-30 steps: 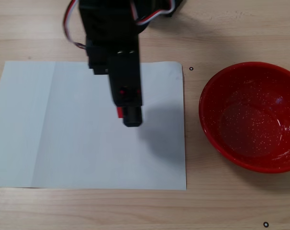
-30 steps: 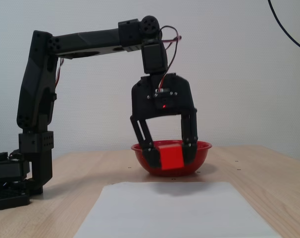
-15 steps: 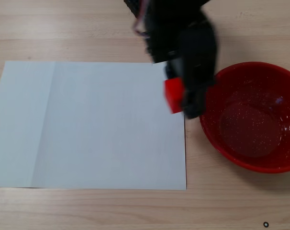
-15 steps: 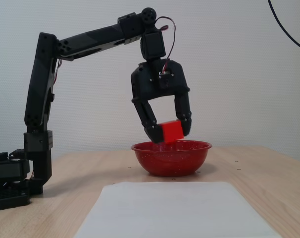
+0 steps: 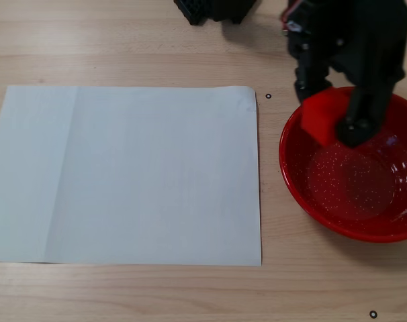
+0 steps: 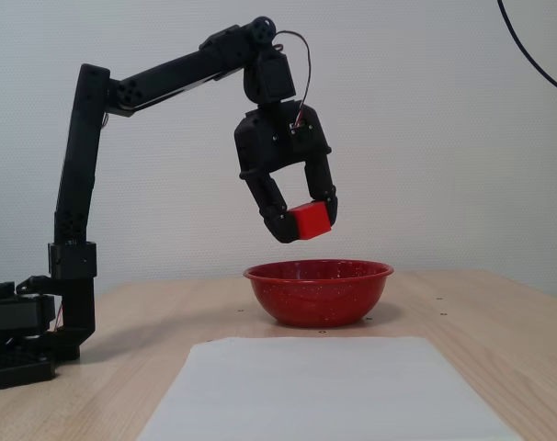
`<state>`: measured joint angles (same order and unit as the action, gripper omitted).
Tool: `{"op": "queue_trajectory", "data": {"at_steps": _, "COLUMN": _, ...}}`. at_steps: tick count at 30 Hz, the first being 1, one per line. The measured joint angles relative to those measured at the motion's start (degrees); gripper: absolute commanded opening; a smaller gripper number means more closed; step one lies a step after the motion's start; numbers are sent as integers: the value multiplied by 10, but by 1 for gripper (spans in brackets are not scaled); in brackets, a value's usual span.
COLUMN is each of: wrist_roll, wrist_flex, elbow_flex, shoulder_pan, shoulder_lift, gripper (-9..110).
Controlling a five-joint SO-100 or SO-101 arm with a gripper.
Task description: Grasp the red cube and put it in the red bowl.
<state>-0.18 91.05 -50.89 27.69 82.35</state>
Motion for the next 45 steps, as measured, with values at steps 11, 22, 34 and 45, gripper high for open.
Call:
{"op": "queue_trajectory", "data": {"at_steps": 11, "wrist_roll": 9, "wrist_flex": -131, "elbow_flex": -26, "shoulder_pan": 33, "shoulder_lift": -39, "gripper": 14}}
{"op": "queue_trajectory", "data": {"at_steps": 22, "wrist_roll": 9, "wrist_flex": -153, "elbow_flex": -43, "shoulder_pan": 33, "shoulder_lift": -46, "gripper": 25}}
{"op": "queue_trajectory", "data": {"at_steps": 34, "wrist_roll": 8, "wrist_flex": -145, "elbow_flex": -44, "shoulder_pan": 33, "shoulder_lift": -46, "gripper": 1}}
{"op": "queue_trajectory", "data": {"at_steps": 45, "wrist_roll": -12, "wrist_flex": -81, "elbow_flex": -43, "shoulder_pan": 19, "shoulder_lift": -43, "gripper": 0}}
